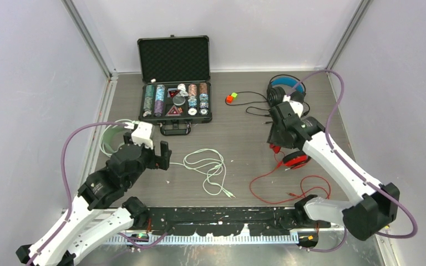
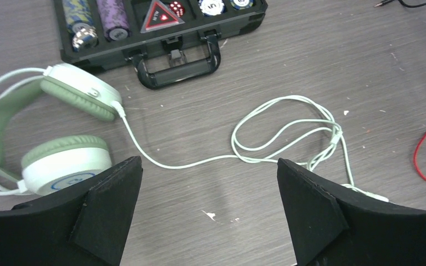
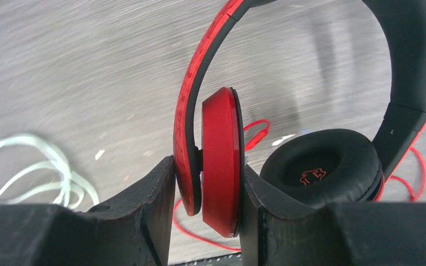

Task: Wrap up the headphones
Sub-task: Pick up the headphones from the corner of the board.

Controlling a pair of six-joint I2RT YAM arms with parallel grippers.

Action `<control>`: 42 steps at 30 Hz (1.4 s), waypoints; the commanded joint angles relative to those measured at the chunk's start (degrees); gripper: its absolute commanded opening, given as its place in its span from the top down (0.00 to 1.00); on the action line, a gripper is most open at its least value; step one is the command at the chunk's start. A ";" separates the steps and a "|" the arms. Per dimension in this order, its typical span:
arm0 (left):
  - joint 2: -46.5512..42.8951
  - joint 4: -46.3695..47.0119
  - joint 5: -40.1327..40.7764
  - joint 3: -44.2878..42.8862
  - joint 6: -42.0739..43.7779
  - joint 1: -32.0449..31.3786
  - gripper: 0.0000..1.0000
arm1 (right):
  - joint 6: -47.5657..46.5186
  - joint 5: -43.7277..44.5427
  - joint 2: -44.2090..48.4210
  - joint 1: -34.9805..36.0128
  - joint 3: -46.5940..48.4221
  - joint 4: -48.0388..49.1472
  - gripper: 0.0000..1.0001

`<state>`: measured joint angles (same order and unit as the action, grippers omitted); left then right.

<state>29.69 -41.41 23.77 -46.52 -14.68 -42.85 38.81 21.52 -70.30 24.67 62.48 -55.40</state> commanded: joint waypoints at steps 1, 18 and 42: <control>2.24 -2.11 -2.11 -3.93 -6.44 -0.13 0.07 | -5.40 -8.56 6.53 8.18 2.08 7.57 0.75; 34.95 -14.58 -14.68 -41.98 -11.48 -0.13 0.14 | -18.77 -0.45 9.91 45.75 -0.37 24.38 0.76; 60.92 -21.10 -33.23 -51.41 -4.78 -0.13 0.36 | -18.26 7.56 3.99 55.84 2.32 24.28 0.76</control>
<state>92.03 -62.81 -7.88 -98.74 -22.46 -42.85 19.99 25.87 -66.43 80.20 61.47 -34.98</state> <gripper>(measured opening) 0.644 0.443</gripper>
